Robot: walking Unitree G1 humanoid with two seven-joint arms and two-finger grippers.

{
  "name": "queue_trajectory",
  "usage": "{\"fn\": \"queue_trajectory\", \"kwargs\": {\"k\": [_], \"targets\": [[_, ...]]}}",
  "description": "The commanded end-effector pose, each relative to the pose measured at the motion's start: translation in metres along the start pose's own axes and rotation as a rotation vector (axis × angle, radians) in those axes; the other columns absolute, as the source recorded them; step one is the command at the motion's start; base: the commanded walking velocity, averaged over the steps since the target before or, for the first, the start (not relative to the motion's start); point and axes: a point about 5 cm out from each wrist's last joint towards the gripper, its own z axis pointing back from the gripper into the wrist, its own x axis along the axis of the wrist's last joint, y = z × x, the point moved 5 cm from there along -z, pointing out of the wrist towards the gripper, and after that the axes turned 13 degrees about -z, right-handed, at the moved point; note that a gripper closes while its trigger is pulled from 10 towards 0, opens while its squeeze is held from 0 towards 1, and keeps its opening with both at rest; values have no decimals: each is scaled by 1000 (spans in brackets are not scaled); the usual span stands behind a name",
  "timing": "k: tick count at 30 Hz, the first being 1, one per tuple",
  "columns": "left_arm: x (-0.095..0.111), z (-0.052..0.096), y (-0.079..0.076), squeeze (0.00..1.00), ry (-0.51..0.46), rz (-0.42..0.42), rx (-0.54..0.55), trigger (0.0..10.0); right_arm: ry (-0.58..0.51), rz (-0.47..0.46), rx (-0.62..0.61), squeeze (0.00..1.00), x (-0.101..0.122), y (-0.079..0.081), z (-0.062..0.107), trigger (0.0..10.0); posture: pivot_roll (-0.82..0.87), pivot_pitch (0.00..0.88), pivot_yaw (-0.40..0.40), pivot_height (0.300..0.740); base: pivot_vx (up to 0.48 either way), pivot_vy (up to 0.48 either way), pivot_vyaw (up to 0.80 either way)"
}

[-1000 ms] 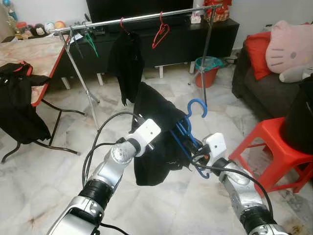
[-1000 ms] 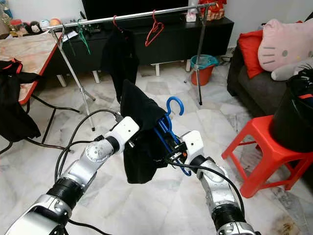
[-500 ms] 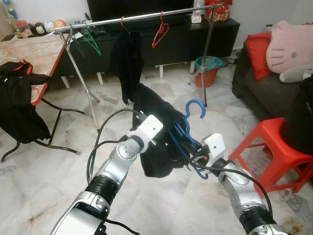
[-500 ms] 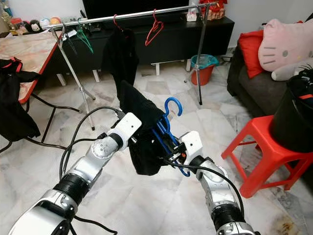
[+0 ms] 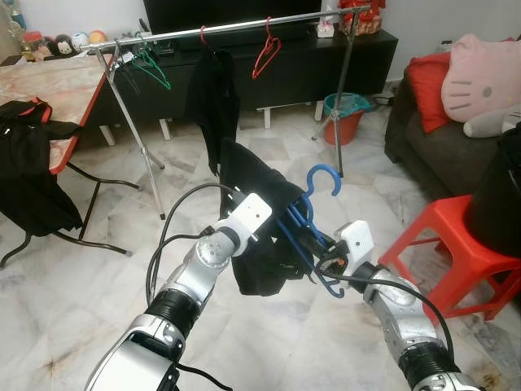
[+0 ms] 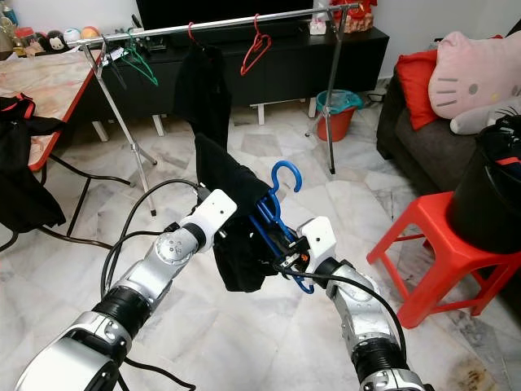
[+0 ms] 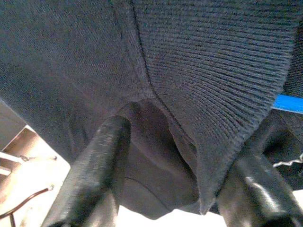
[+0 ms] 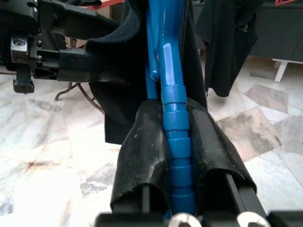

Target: Hang hanger

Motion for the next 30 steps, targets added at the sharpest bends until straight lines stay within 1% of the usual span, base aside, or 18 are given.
{"fn": "queue_trajectory", "kwargs": {"k": [1, 6, 17, 20, 27, 30], "targets": [[-4, -1, 4, 0, 26, -29, 5, 0, -54, 16, 27, 0, 16, 4, -4, 0, -198, 0, 12, 740, 0, 0, 0], [-8, -1, 6, 0, 47, -24, 26, 0, -53, 12, 33, 0, 16, 5, -2, 0, -199, 0, 10, 740, 0, 0, 0], [-8, -1, 13, 0, 46, -16, 58, 0, -44, -4, 32, 0, 12, 5, -1, 0, -197, 0, 6, 740, 0, 0, 0], [-8, 0, 15, 0, 42, -8, 71, 0, -30, 3, 30, 0, 10, 4, 1, 0, -196, 0, 5, 740, 0, 0, 0], [-7, 0, 16, 0, 35, 6, 88, 0, 37, 24, 30, 0, -6, 1, 10, 0, -198, 0, 1, 740, 0, 0, 0], [-6, 1, 24, 0, 34, 26, 128, 0, 88, 33, 31, 0, -17, -1, 16, 0, -198, 0, 1, 740, 0, 0, 0]]}}
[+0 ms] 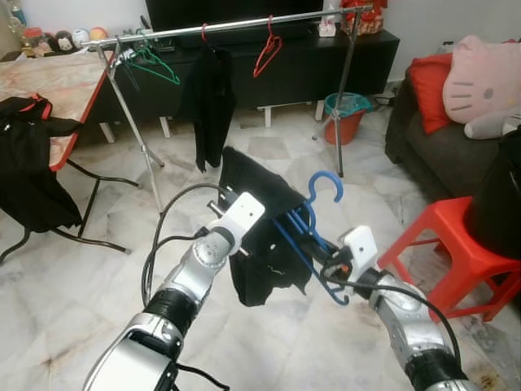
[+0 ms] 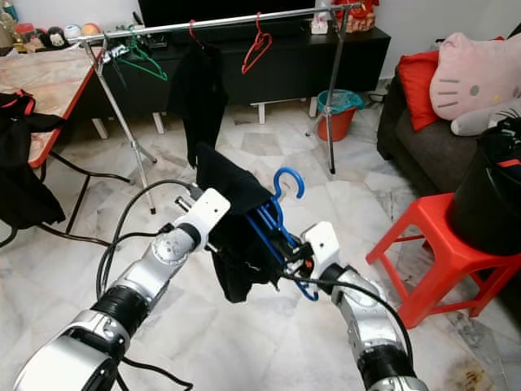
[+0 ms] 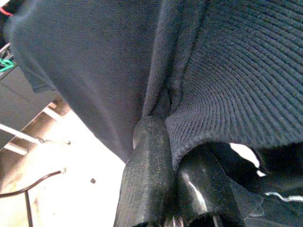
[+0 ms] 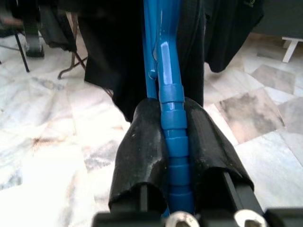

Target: Hang hanger

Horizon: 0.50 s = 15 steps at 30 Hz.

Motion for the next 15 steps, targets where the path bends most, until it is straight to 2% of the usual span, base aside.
{"fn": "queue_trajectory", "kwargs": {"k": [1, 7, 10, 15], "targets": [[6, -2, 13, 0, -21, 16, 50, 0, 13, 38, 24, 0, 1, 3, 1, 0, -198, 0, 1, 740, 0, 0, 0], [7, -2, 24, 0, -22, 45, 106, 0, 110, 68, 30, 0, -19, 2, 9, 0, -201, 0, -1, 740, 0, 0, 0], [7, -1, 33, 0, -21, 68, 152, 0, 189, 95, 38, 0, -36, 2, 16, 0, -202, 0, 0, 740, 0, 0, 0], [4, 0, 42, 0, -10, 92, 198, 0, 240, 106, 50, 0, -49, 4, 22, 0, -202, 0, 0, 740, 0, 0, 0]]}}
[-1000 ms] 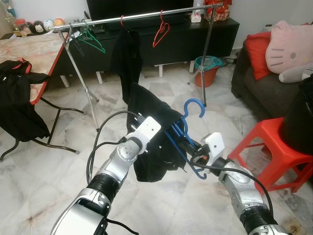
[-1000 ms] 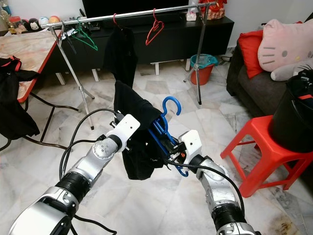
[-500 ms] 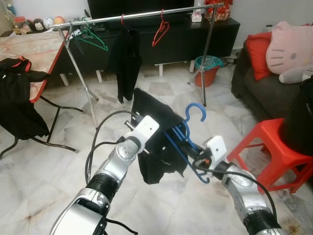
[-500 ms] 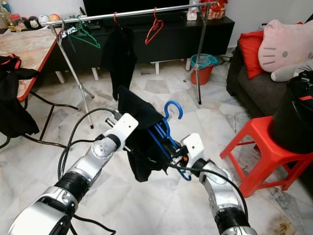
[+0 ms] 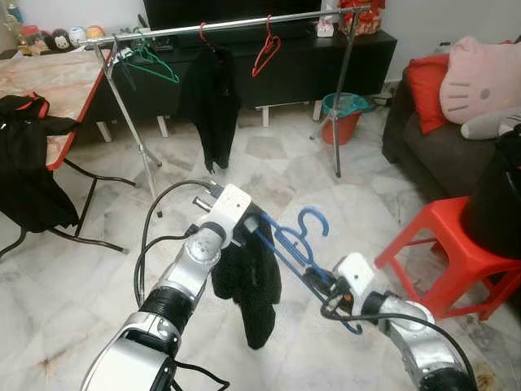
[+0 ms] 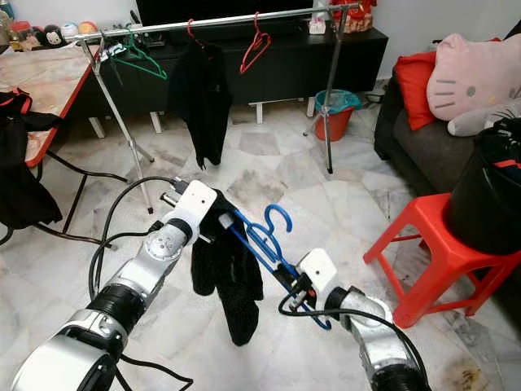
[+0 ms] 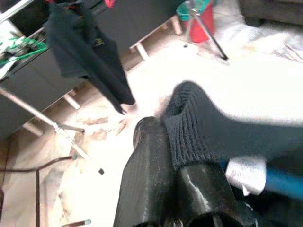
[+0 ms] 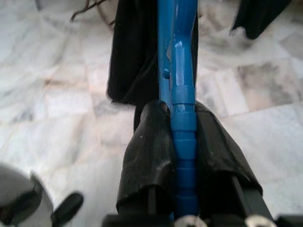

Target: Hang hanger

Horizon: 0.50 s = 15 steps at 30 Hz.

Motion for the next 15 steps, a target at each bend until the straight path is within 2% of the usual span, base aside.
{"fn": "queue_trajectory", "kwargs": {"k": [1, 6, 9, 15], "targets": [[11, -4, 18, 0, -36, 16, 65, 0, 34, 22, 37, 0, -7, 7, 2, 0, -202, 0, 0, 740, 0, 0, 0], [-1, -3, 26, 0, 8, 27, 92, 0, 81, 25, 88, 0, -18, 14, 11, 0, -211, 0, 4, 740, 0, 0, 0], [-19, -1, 35, 0, 69, 32, 115, 0, 123, 4, 160, 0, -30, 23, 23, 0, -221, 0, 6, 740, 0, 0, 0], [-47, 5, 37, 0, 156, 6, 118, 0, 142, -7, 220, 0, -34, 32, 36, 0, -222, 0, 6, 740, 0, 0, 0]]}}
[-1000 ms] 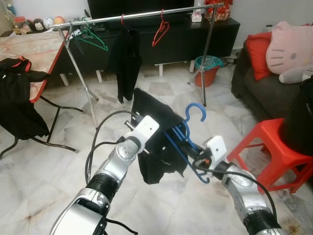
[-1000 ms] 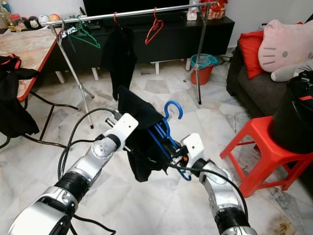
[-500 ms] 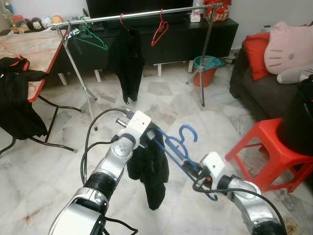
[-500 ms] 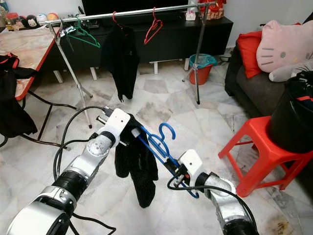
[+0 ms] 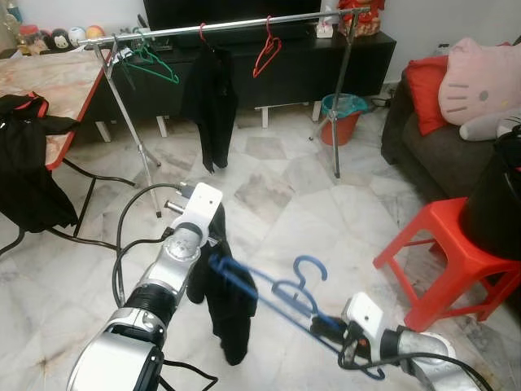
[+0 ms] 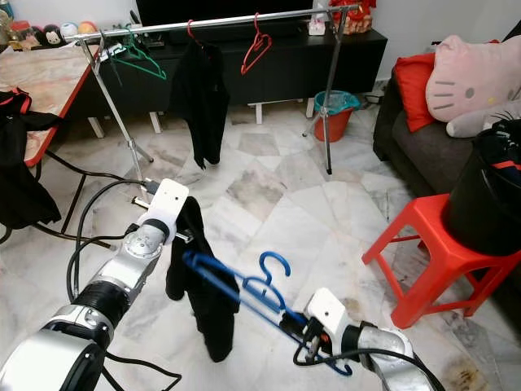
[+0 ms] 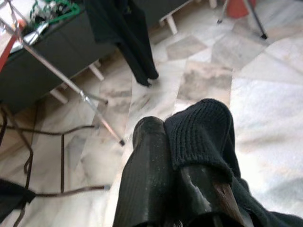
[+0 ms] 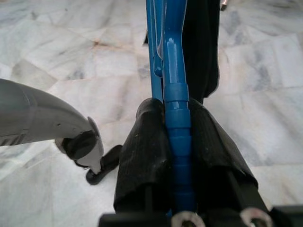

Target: Hang hanger

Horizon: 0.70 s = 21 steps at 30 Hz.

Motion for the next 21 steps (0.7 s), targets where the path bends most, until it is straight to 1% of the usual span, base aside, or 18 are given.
{"fn": "queue_trajectory", "kwargs": {"k": [1, 3, 4, 5, 6, 8, 9, 10, 11, 13, 14, 15, 16, 17, 19, 20, 21], "targets": [[-2, -1, 8, 0, 4, -5, 27, 0, -20, 20, 5, 0, 8, 1, 2, 0, -222, 0, 6, 740, 0, 0, 0], [-11, 0, 6, 0, 33, -10, 17, 0, -30, 22, -28, 0, 10, -3, 3, 0, -225, 0, 3, 740, 0, 0, 0], [-17, 2, 6, 0, 44, -10, 13, 1529, -41, 23, -53, 0, 11, -6, 4, 0, -223, 0, 2, 740, 0, 0, 0], [-28, 5, 5, 0, 64, 21, 7, 10000, -84, 18, -131, 0, 17, -16, 7, 8745, -223, 0, 6, 740, 0, 0, 0], [-34, 7, 4, 0, 74, 49, 0, 10000, -123, 8, -194, 0, 22, -24, 8, 10000, -223, 0, 6, 740, 0, 0, 0], [-42, 10, 3, 0, 77, 83, 0, 10000, -194, 2, -300, 0, 31, -37, 11, 10000, -224, 0, 9, 740, 0, 0, 0], [-47, 13, 1, 0, 74, 152, -11, 10000, -246, -27, -375, 0, 35, -47, 15, 10000, -222, 0, 14, 740, 0, 0, 0], [-50, 16, -1, 0, 70, 202, -18, 10000, -282, -51, -428, 0, 37, -53, 18, 10000, -222, 0, 14, 740, 0, 0, 0], [-55, 20, -2, 0, 50, 297, -20, 10000, -341, -114, -547, 0, 38, -66, 23, 10000, -222, 0, 17, 740, 0, 0, 0], [-56, 21, -2, 0, 45, 310, -18, 10000, -348, -125, -566, 0, 37, -68, 24, 10000, -222, 0, 17, 740, 0, 0, 0], [-57, 26, -3, 0, 17, 408, -8, 10000, -409, -215, -654, 0, 33, -75, 24, 10000, -215, 0, 21, 740, 0, 0, 0], [-57, 28, -4, 0, 5, 460, -6, 10000, -429, -259, -691, 0, 29, -76, 23, 10000, -207, 0, 21, 740, 0, 0, 0], [-57, 29, -5, 0, -3, 492, -5, 10000, -439, -286, -713, 0, 26, -77, 22, 10000, -207, 0, 21, 740, 0, 0, 0], [-56, 31, -7, 0, -22, 551, -4, 10000, -461, -367, -760, 0, 18, -80, 19, 10000, -200, 0, 26, 740, 0, 0, 0], [-54, 32, -8, 0, -42, 585, 1, 10000, -480, -448, -816, 0, 10, -83, 17, 10000, -200, 0, 28, 740, 0, 0, 0], [-51, 33, -10, 0, -59, 607, 4, 10000, -473, -509, -851, 0, 1, -84, 16, 10000, -202, 0, 31, 740, 0, 0, 0], [-49, 34, -11, 0, -70, 621, 6, 10000, -466, -546, -871, 0, -4, -85, 14, 10000, -202, 0, 31, 740, 0, 0, 0]]}}
